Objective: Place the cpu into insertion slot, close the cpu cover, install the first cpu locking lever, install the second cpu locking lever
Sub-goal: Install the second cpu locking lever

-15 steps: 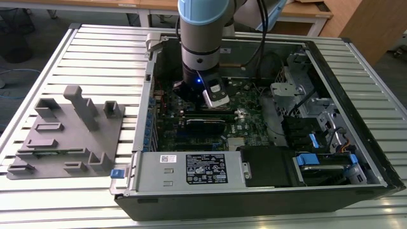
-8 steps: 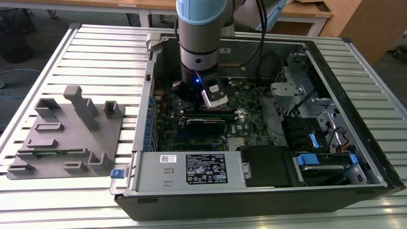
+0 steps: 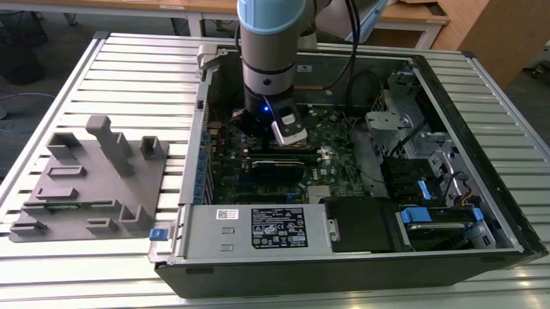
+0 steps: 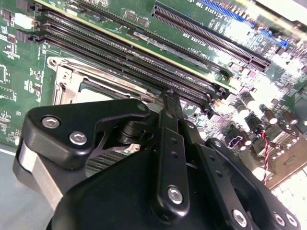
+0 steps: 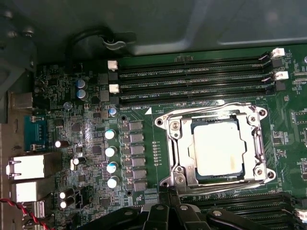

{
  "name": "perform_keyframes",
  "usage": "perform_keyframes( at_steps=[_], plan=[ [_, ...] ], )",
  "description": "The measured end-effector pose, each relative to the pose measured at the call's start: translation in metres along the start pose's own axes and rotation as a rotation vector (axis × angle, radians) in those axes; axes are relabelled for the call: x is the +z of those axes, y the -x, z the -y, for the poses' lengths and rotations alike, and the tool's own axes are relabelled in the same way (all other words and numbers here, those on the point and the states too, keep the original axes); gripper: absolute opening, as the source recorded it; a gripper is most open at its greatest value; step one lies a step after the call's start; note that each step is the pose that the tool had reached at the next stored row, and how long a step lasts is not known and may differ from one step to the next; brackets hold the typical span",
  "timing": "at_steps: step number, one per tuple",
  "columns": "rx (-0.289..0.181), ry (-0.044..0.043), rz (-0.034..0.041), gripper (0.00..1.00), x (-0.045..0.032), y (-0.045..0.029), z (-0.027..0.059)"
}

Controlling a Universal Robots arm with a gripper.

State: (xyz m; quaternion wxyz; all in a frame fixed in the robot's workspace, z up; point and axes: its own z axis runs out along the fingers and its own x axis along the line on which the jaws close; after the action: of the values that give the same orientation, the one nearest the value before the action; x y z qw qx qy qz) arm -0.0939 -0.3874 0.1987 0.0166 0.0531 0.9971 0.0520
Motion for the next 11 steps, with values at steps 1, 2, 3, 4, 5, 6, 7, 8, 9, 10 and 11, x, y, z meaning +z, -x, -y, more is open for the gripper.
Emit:
perform_keyframes(
  at_steps=[1, 2, 3, 4, 5, 6, 7, 8, 9, 10, 11],
  plan=[
    [0.0, 0.0022, -0.0003, 0.11, 0.0, -0.0001, 0.0],
    [0.0, 0.0032, -0.0004, 0.11, 0.0, -0.0001, 0.0],
    [0.0, 0.0037, -0.0004, 0.11, 0.0001, -0.0001, 0.0],
    [0.0, 0.0037, -0.0004, 0.11, 0.0003, -0.0003, 0.0001],
    [0.0, 0.0038, -0.0005, 0.11, 0.0005, -0.0007, 0.0002],
    [0.0, 0.0038, -0.0005, 0.11, 0.0006, -0.0013, 0.0002],
    [0.0, 0.0042, -0.0006, 0.11, 0.0008, -0.0019, 0.0003],
    [0.0, 0.0045, -0.0008, 0.11, 0.0008, -0.0026, 0.0005],
    [0.0, 0.0052, -0.0006, 0.11, 0.001, -0.0033, 0.0005],
    [0.0, 0.0055, -0.0006, 0.11, 0.0013, -0.004, 0.0006],
    [0.0, 0.0056, -0.0005, 0.11, 0.0015, -0.0046, 0.0006]
  ],
)
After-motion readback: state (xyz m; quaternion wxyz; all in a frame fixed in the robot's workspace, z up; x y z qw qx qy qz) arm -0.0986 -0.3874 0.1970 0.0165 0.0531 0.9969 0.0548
